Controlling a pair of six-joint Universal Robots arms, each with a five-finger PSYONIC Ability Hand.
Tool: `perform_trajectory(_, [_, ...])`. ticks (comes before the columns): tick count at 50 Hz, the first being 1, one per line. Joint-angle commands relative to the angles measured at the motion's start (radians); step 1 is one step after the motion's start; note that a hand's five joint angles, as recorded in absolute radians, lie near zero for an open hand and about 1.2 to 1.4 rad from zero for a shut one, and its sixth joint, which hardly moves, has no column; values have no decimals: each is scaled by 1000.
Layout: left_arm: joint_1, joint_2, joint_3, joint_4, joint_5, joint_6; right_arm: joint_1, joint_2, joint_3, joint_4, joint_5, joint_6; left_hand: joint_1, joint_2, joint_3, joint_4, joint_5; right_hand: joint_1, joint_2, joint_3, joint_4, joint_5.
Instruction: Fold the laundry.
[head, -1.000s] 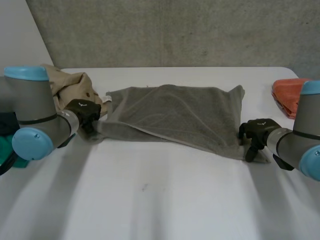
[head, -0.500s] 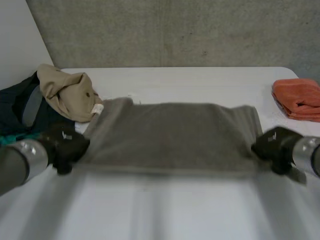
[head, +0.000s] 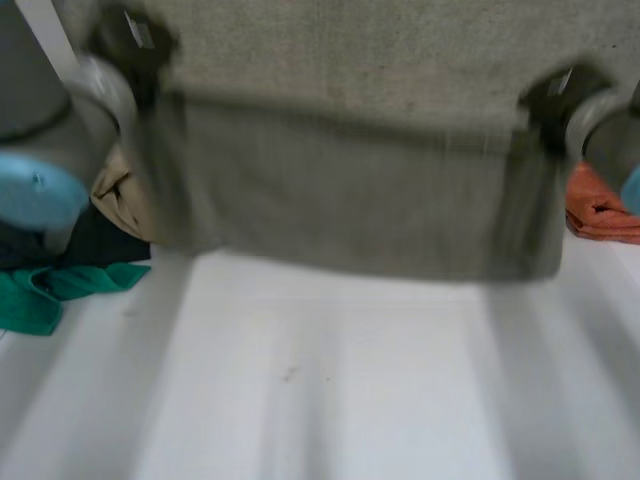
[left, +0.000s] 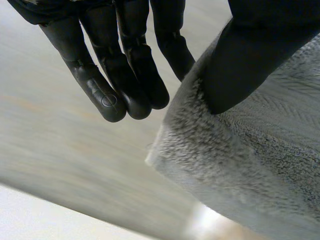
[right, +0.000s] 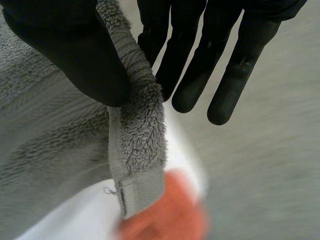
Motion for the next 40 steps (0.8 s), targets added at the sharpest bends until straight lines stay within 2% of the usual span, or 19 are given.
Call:
perform_trajectory(1, [32, 69, 76, 400, 16, -176, -19, -39, -85, -330, -1, 148, 237, 201, 208, 197, 240, 280, 231, 210, 202, 239])
perform_trajectory(3, [26, 66, 66, 404, 16, -203, -16, -44, -52, -369, -2, 140, 237, 201, 208, 197, 240, 280, 231, 210, 202, 239])
perform_trajectory(14, [31, 20, -57, 336, -3, -257, 1, -32, 119, -346, -65, 112, 237, 201, 208, 197, 240, 280, 231, 210, 202, 239])
perform_trajectory(22, [3, -37, -293, 298, -6, -256, -17, 48, 272, -318, -108, 97, 237, 201, 208, 197, 240, 280, 231, 210, 202, 239])
perform_trajectory(29, [-46, -37, -552, 206, -12, -214, -64, 50, 421, -142, -114, -6, 237, 201, 208, 197, 240, 280, 231, 210, 202, 239])
perform_trajectory(32, [-60, 9, -664, 123, -21, -157, -83, -7, 504, -26, -116, -61, 237, 201, 208, 197, 240, 280, 231, 210, 202, 239])
perform_trajectory(35, [-66, 110, -810, -65, -64, -78, -125, -116, 639, 155, -99, -179, 237, 201, 208, 197, 240, 280, 231, 210, 202, 239])
perform_trajectory(38, [-77, 193, -908, -231, -70, -9, -145, -172, 706, 244, -82, -268, 237, 201, 208, 197, 240, 280, 231, 210, 202, 239])
perform_trajectory(40, [-77, 228, -933, -277, -58, 16, -157, -217, 762, 285, -80, -352, 237, 201, 208, 197, 240, 280, 231, 210, 202, 239])
